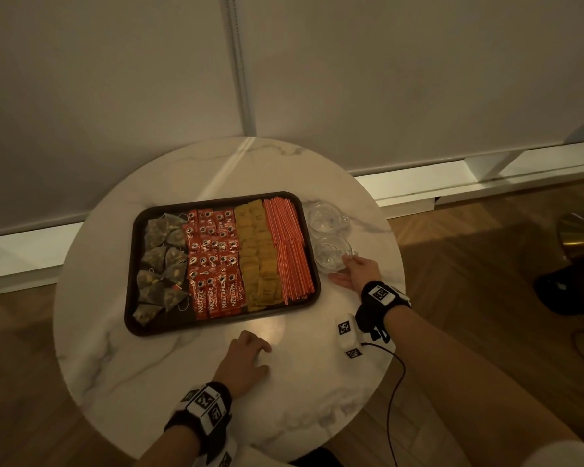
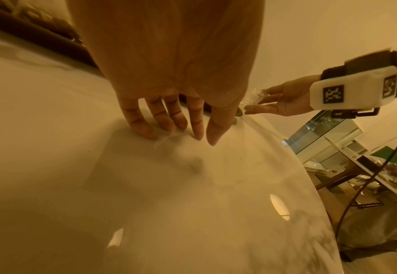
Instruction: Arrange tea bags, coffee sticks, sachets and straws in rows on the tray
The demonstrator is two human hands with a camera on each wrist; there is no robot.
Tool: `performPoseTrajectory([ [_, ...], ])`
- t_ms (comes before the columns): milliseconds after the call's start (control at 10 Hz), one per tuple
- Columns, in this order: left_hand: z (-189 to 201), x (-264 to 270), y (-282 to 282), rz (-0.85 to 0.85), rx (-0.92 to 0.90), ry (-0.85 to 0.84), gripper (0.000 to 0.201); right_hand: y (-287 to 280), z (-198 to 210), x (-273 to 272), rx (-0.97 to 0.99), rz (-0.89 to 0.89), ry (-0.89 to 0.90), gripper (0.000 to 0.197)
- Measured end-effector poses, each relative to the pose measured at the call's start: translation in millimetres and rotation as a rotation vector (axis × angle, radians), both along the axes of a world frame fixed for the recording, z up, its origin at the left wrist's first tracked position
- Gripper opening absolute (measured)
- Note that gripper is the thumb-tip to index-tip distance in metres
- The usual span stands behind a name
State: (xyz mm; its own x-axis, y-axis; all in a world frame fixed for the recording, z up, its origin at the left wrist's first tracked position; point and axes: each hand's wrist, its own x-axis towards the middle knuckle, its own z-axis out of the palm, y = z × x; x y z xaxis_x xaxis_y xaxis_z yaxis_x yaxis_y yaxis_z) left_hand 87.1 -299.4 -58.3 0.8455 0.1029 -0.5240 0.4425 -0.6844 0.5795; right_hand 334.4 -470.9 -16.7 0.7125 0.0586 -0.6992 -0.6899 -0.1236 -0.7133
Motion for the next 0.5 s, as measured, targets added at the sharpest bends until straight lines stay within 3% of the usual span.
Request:
performPoseTrajectory([
  [500, 3.9, -2.1, 0.5, 0.069, -0.076, -0.022, 0.027, -16.7, 5.8, -3.8, -0.054, 0.028, -0.003, 0.040],
])
